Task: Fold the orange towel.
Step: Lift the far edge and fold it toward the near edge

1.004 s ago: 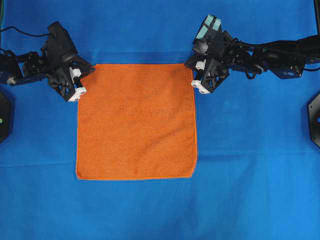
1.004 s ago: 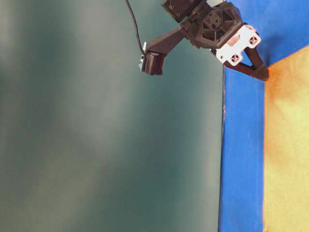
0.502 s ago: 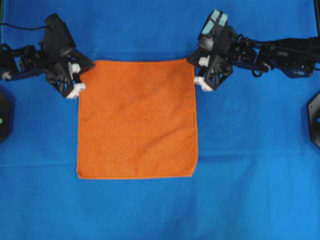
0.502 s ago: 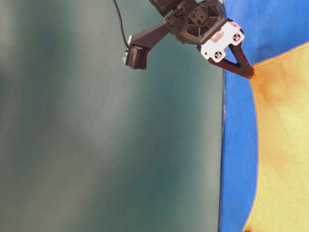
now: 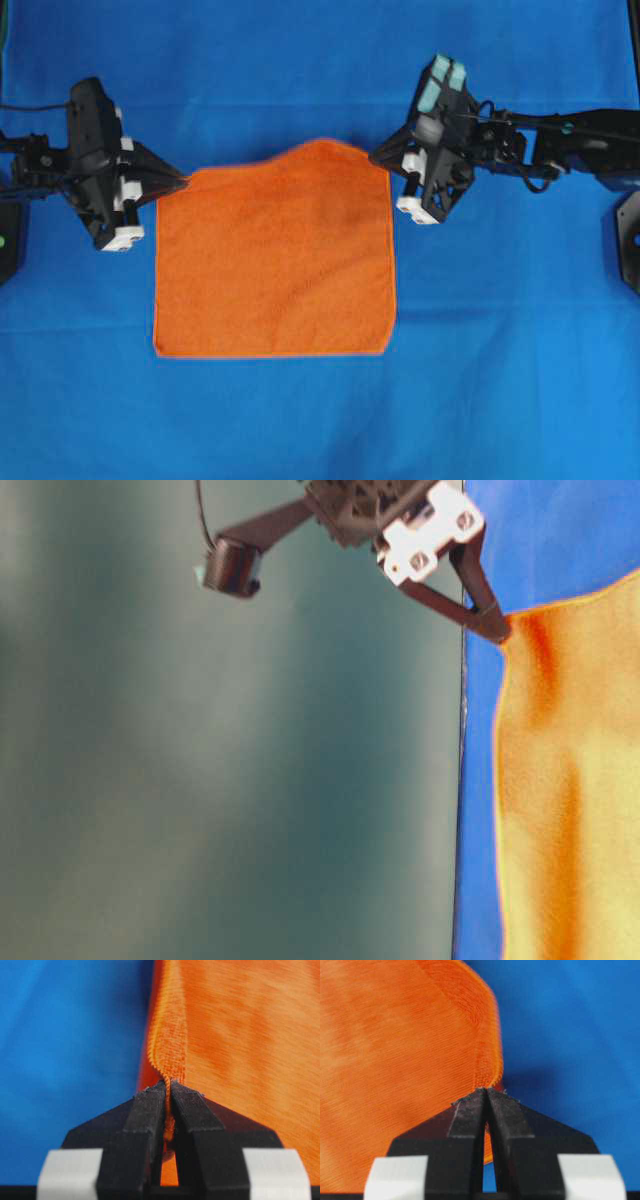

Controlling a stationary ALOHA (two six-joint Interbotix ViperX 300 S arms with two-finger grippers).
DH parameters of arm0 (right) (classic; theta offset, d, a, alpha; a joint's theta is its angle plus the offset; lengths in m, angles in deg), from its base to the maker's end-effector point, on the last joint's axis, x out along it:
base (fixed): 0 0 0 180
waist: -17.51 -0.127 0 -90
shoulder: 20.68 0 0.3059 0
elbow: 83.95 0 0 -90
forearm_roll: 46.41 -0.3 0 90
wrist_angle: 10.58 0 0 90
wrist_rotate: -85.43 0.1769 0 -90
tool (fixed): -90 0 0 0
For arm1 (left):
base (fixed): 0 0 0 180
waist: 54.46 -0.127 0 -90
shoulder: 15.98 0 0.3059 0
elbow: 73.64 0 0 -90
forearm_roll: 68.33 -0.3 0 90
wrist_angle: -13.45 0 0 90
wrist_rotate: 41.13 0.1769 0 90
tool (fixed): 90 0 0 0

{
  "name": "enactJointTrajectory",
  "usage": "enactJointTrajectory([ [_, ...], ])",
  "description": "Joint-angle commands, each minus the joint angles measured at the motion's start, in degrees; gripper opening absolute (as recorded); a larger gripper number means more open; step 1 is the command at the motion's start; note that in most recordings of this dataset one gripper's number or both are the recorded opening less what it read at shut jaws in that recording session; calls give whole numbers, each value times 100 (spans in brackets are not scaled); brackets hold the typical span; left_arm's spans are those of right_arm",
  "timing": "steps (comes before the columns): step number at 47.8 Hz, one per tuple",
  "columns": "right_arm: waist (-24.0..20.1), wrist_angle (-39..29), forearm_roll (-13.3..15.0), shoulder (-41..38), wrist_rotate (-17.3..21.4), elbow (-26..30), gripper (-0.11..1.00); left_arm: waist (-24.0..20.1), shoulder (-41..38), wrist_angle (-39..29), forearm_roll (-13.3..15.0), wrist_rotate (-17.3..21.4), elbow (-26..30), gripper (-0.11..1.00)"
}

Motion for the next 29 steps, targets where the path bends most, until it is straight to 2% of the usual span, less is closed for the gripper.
enactJointTrajectory([
  [1, -343, -9, -44, 264, 44, -35, 1, 413, 141, -88, 0, -149, -26, 0],
  [9, -932, -185, -44, 299, 325, -105, 1, 1169, 132, -316, 0, -668, -70, 0],
  [22, -1714, -299, -53, 237, 773, -88, 1, 2294, -44, -299, 0, -1468, 26, 0],
  [29, -2065, -308, -44, 176, 940, -35, 1, 2751, -308, -290, 0, -1714, 229, 0],
])
